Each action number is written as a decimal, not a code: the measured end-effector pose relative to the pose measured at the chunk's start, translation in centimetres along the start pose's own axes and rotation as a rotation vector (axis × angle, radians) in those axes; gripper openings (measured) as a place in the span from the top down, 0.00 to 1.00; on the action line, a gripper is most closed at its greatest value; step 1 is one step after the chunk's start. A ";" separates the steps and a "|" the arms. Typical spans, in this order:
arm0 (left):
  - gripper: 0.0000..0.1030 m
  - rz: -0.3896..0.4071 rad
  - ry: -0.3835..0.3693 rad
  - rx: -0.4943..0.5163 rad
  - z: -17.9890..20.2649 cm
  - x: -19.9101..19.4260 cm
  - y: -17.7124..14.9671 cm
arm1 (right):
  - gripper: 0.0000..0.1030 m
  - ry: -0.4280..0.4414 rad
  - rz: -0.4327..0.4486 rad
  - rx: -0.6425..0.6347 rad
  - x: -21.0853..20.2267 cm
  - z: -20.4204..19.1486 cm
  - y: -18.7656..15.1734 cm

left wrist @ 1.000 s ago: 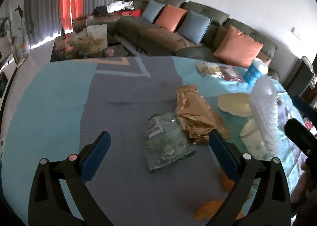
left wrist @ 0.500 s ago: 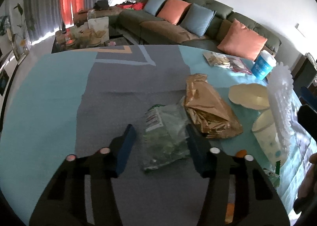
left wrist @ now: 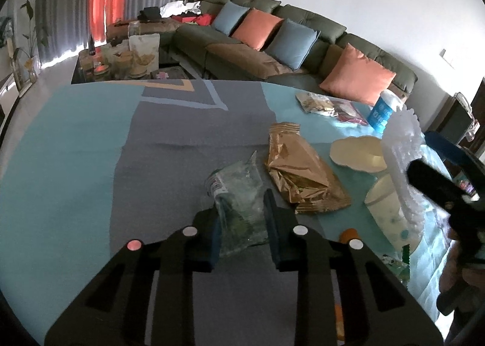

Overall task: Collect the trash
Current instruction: 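Grasp the white foam mesh sleeve with the right tool while the left tool grasps the clear plastic bag, then lift the foam sleeve and plastic bag and carry both over the teal bin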

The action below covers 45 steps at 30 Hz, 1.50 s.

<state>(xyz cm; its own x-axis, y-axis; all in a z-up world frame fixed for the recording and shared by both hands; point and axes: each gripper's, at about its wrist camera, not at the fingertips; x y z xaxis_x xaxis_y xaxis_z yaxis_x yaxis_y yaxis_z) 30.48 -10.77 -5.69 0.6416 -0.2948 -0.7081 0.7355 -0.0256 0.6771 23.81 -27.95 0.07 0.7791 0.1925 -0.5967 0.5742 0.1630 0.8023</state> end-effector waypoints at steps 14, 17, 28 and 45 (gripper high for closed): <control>0.78 0.022 -0.027 -0.006 0.0 -0.9 -0.2 | 0.71 0.020 -0.022 0.070 -0.3 1.3 -0.2; 0.78 0.033 -0.032 -0.008 0.0 -1.3 -0.2 | 0.78 0.027 0.003 0.098 -1.2 1.7 0.0; 0.78 0.093 -0.039 -0.009 -0.1 -4.5 -0.2 | 0.80 0.077 0.093 0.177 -5.6 3.4 1.0; 0.78 0.227 -0.052 -0.044 -1.9 -14.6 -2.4 | 0.80 0.177 0.158 0.123 -9.7 -1.5 0.9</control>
Point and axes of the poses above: each gripper's, at about its wrist camera, not at the fingertips, and x roughly the way its jaws point, z to its right, y to its top, and after that the axes turned 2 degrees about x, right-handed
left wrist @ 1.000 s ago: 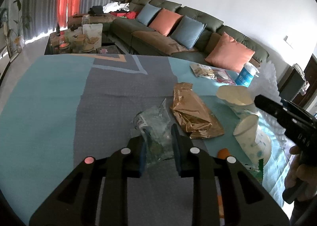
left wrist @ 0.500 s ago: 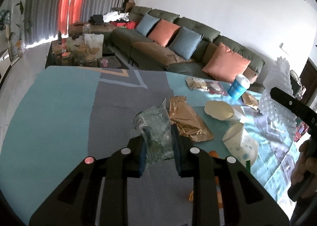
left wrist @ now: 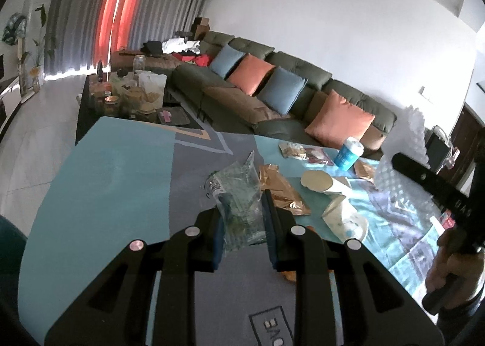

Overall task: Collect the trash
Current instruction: 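Lift the foam sleeve and plastic bag and carry both over the teal bin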

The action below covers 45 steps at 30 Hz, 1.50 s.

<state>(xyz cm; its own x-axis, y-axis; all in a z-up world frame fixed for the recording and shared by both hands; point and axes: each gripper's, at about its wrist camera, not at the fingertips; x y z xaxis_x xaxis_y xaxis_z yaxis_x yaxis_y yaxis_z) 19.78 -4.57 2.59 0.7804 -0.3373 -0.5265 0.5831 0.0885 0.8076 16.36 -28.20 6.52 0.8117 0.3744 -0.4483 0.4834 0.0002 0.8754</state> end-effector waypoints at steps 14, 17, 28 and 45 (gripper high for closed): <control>0.78 0.109 0.060 -0.014 -1.5 -10.0 -1.4 | 0.80 0.142 0.007 -0.039 -0.7 -5.7 -1.0; 0.78 0.122 0.081 -0.017 -2.1 -11.9 -1.8 | 0.80 0.174 0.006 -0.052 -0.7 -7.1 -1.3; 0.78 0.162 0.206 -0.061 -5.1 -18.7 -4.5 | 0.80 0.294 -0.021 -0.110 0.2 -12.3 -2.1; 0.77 0.225 0.479 -0.165 -12.7 -30.1 -8.7 | 0.80 0.565 -0.132 -0.231 5.7 -24.6 -2.6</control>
Point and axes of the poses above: each gripper's, at about its wrist camera, not at the fingertips, and x roughly the way its jaws point, z to its right, y to its top, and after that the axes turned 2 degrees about x, right-handed
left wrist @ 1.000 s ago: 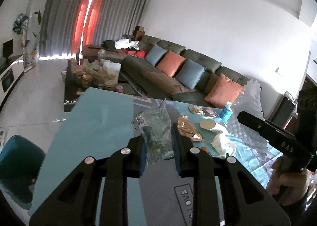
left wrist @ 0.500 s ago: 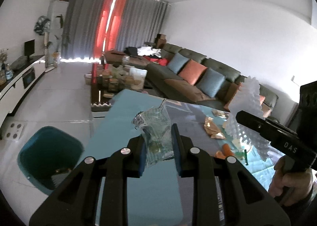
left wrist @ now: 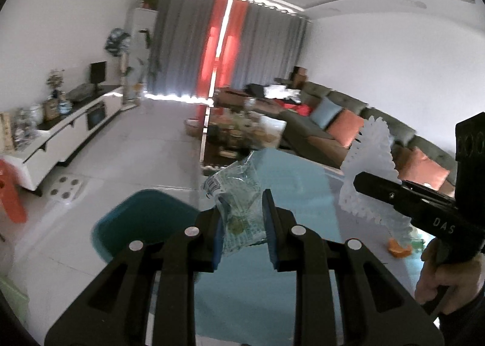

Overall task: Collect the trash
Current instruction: 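Lift the foam sleeve and plastic bag and carry both over the teal bin, then open both tools to drop the sleeve and bag into the bin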

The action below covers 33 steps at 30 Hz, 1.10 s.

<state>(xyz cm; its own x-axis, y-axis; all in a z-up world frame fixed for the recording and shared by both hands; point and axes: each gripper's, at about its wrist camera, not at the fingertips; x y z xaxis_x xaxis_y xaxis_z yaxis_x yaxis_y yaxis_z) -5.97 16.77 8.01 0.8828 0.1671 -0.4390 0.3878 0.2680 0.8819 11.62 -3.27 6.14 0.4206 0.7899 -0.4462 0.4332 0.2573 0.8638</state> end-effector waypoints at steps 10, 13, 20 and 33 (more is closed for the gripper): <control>0.77 -0.012 0.110 -0.044 -7.2 -1.1 -0.3 | 0.80 0.094 -0.086 -0.061 6.0 -2.3 2.1; 0.77 -0.023 0.134 -0.051 -8.5 -0.5 -0.2 | 0.80 0.113 -0.116 -0.074 7.8 -2.9 2.4; 0.77 -0.061 0.170 -0.068 -10.6 3.5 0.4 | 0.80 0.146 -0.199 -0.095 12.2 -4.3 2.8; 0.77 -0.199 0.225 -0.157 -16.0 12.6 -2.8 | 0.79 0.219 -0.399 -0.090 21.6 -7.3 2.8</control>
Point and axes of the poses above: each gripper's, at about its wrist camera, not at the fingertips, and x roughly the way its jaws point, z to its right, y to its top, and after that the axes turned 2 degrees about x, right-handed
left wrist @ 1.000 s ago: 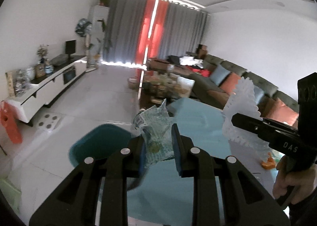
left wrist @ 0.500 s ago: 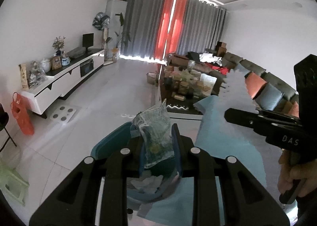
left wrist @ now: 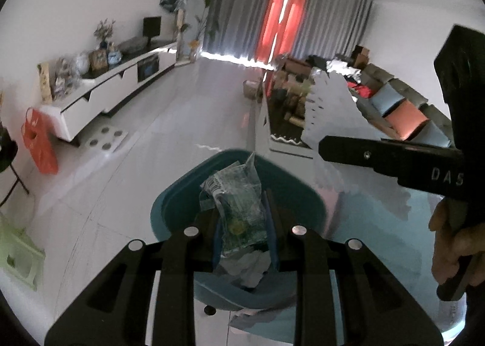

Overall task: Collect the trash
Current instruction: 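Open both tools to drop the sleeve and bag into the bin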

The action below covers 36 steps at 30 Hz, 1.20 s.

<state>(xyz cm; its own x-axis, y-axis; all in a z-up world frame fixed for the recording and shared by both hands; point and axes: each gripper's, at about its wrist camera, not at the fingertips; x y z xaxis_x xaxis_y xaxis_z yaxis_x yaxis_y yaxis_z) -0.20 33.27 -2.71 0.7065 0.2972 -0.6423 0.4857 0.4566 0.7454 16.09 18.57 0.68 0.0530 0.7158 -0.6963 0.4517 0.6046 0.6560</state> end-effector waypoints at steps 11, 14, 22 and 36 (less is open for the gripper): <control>0.76 -0.093 0.009 -0.032 -1.9 7.0 -2.5 | 0.79 -0.027 -0.159 0.034 6.6 0.4 -0.6; 0.74 -0.108 0.008 -0.032 -2.0 8.5 -2.8 | 0.77 -0.043 -0.189 0.040 7.7 0.7 -0.6; 0.62 -0.106 0.032 -0.029 -1.9 10.7 -2.5 | 0.57 -0.053 -0.192 0.076 8.6 1.3 -0.1; 0.42 -0.030 0.096 -0.035 -0.7 6.9 -1.8 | 0.39 -0.045 -0.101 0.112 5.6 2.6 0.9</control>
<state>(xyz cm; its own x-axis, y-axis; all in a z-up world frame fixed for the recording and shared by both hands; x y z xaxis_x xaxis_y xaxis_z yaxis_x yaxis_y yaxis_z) 3.49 35.08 -8.63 0.6389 0.3610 -0.6793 0.4860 0.4951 0.7202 19.09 22.19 -3.42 0.0408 0.6359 -0.7707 0.5535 0.6278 0.5473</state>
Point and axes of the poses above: each gripper's, at about its wrist camera, not at the fingertips, and x roughly the way its jaws point, z to its right, y to its top, and after that the axes turned 2 degrees about x, right-handed
